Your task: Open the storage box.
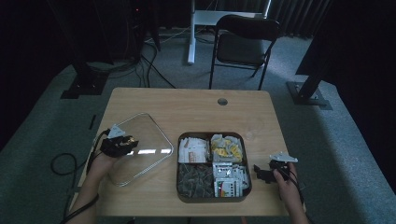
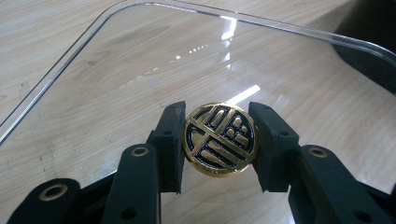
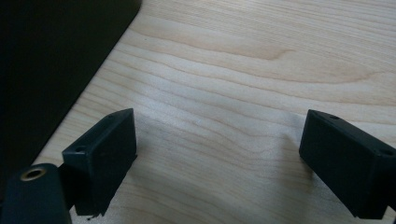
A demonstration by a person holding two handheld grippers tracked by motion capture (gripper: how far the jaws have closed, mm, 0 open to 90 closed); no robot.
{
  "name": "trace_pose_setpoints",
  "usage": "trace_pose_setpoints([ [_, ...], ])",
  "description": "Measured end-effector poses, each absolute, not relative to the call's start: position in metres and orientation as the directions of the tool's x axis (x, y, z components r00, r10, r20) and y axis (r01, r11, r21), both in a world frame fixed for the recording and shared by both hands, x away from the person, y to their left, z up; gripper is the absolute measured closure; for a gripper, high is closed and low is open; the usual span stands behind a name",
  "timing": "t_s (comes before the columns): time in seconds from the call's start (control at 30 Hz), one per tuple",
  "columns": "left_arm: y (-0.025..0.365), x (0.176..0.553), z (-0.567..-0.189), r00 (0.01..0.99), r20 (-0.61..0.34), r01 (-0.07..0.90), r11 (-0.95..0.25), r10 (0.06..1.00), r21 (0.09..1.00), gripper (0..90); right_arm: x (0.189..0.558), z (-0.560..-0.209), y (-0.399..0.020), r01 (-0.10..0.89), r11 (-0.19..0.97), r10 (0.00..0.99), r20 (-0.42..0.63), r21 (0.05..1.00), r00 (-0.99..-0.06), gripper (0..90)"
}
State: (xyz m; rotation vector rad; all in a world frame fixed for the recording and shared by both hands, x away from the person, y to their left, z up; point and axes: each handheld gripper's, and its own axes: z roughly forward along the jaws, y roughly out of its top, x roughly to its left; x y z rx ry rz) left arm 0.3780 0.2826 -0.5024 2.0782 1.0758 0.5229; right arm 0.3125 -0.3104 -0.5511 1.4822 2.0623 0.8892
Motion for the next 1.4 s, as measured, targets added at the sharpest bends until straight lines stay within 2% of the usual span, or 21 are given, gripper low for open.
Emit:
trace_pose_setpoints([
  [0.63,0.268,0.393,-0.519,0.578,0.059,0.52,-0.423,0.814,0.742,58.9,0.312,-0.551,-0.31,0.658,0.216,0.946,0.012,0.721,-0.324,10.5],
  [1.1,0.268,0.397,-0.533,0.586,-0.015,0.549,-0.383,0.81,0.743,58.3,0.312,-0.551,-0.31,0.658,0.216,0.946,0.012,0.721,-0.324,10.5],
  [1.13,0.269,0.397,-0.533,0.588,-0.028,0.551,-0.375,0.809,0.745,57.8,0.312,-0.551,-0.31,0.658,0.216,0.946,0.012,0.721,-0.324,10.5],
  [1.27,0.275,0.396,-0.526,0.571,-0.099,0.558,-0.297,0.815,0.775,45.5,0.312,-0.551,-0.31,0.658,0.216,0.946,0.012,0.722,-0.324,10.5],
  [1.4,0.277,0.389,-0.519,0.577,-0.098,0.547,-0.294,0.811,0.784,44.5,0.312,-0.551,-0.31,0.658,0.216,0.946,0.012,0.721,-0.324,10.6],
])
